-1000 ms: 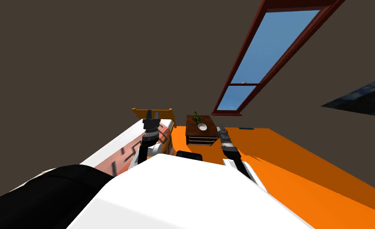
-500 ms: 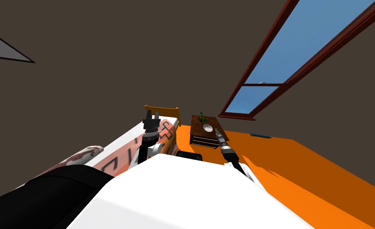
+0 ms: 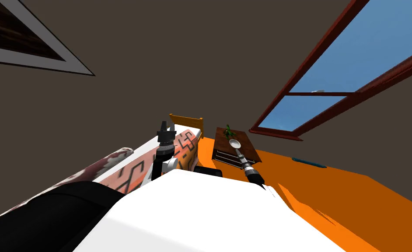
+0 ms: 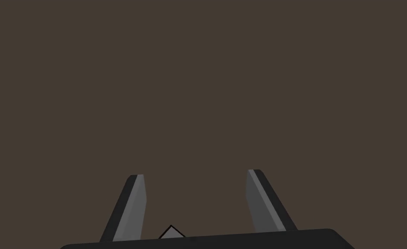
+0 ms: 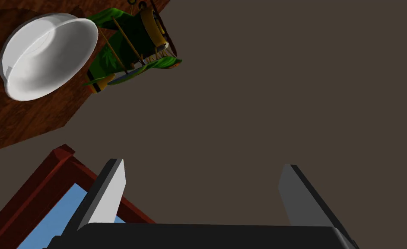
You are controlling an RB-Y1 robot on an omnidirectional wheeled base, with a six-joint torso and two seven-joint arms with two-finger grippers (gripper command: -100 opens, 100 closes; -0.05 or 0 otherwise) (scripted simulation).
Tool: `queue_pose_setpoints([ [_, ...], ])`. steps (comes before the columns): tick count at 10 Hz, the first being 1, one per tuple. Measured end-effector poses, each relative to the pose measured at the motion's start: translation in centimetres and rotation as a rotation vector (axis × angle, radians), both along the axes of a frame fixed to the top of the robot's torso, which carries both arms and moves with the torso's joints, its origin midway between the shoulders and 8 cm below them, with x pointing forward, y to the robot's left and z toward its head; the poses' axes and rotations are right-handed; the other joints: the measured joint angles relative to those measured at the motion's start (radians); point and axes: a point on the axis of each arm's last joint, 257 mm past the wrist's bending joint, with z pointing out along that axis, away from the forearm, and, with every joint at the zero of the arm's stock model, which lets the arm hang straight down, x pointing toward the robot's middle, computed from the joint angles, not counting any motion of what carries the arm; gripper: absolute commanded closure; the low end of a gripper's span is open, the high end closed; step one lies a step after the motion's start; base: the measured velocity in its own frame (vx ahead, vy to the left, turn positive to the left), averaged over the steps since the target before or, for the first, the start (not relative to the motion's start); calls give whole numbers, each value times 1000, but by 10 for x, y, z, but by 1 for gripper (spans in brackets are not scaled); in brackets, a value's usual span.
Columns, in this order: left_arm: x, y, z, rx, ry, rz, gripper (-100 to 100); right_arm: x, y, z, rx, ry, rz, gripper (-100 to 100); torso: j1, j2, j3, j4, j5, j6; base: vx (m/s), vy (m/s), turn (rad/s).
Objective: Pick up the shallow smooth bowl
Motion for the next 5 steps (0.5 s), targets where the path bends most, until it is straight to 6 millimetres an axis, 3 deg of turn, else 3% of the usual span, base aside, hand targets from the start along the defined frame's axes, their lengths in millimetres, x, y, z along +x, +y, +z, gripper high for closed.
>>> queue_pose_setpoints([
  [1, 0, 0, 0, 0, 0, 0, 0, -11, -5, -21, -24, 46, -9, -100, -1, 0, 0, 0, 0, 1, 1, 47, 376],
  [3, 0, 0, 0, 0, 0, 0, 0, -30, -18, -51, -97, 135, -16, -100, -2, 0, 0, 0, 0, 1, 4, 19, 81],
  [5, 0, 0, 0, 0, 0, 0, 0, -45, -34, -79, -144, 200, -24, -100, -2, -1, 0, 0, 0, 0, 14, 28, 292],
])
